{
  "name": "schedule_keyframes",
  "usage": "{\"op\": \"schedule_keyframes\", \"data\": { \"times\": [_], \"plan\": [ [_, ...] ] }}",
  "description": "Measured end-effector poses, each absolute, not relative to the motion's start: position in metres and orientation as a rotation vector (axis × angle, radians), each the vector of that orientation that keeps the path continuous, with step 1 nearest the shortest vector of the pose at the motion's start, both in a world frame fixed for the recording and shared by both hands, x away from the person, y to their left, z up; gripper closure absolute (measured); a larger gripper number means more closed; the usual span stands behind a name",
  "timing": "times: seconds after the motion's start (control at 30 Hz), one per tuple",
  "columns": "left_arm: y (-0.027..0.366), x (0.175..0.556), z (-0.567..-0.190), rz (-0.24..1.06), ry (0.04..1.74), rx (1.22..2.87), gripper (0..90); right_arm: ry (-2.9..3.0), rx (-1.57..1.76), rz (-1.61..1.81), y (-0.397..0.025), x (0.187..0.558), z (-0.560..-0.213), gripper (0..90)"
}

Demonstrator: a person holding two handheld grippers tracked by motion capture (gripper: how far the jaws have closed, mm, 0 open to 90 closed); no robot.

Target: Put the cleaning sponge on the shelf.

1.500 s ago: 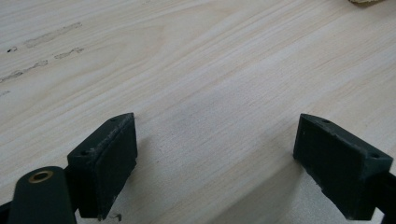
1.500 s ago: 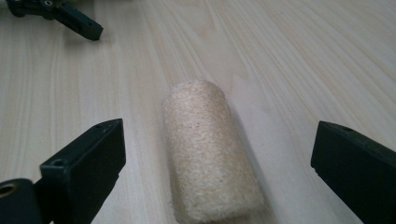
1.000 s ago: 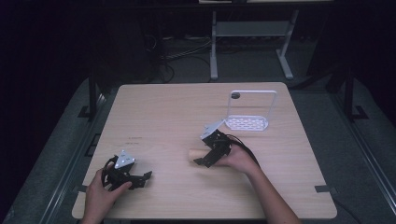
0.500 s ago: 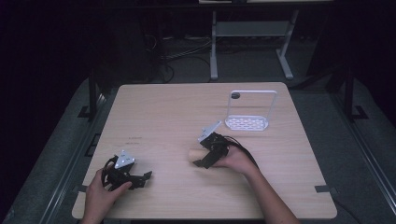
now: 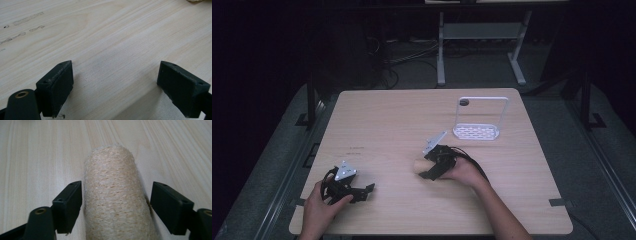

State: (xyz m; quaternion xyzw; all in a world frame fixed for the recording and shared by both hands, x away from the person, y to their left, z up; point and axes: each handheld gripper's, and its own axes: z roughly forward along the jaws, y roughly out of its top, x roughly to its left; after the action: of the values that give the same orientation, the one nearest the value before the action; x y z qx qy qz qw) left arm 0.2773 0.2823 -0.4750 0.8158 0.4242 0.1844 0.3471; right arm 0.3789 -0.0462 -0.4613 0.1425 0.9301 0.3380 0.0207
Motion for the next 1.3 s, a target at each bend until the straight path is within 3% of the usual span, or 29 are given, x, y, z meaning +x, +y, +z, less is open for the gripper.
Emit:
{"op": "schedule_keyframes", "data": {
  "times": [0.17,0.37,1.3],
  "plan": [
    [0.282,0.277,-0.475,0.478,1.100,2.116,13.0,2.883,0.424,1.047,-0.046,0.378,-0.460,37.7],
    [0.282,0.277,-0.475,0.479,1.100,2.116,13.0,2.884,0.419,1.048,-0.047,0.377,-0.460,40.8],
    [0.282,0.277,-0.475,0.478,1.100,2.116,13.0,2.804,0.566,1.092,-0.064,0.373,-0.446,41.8]
  ]
}}
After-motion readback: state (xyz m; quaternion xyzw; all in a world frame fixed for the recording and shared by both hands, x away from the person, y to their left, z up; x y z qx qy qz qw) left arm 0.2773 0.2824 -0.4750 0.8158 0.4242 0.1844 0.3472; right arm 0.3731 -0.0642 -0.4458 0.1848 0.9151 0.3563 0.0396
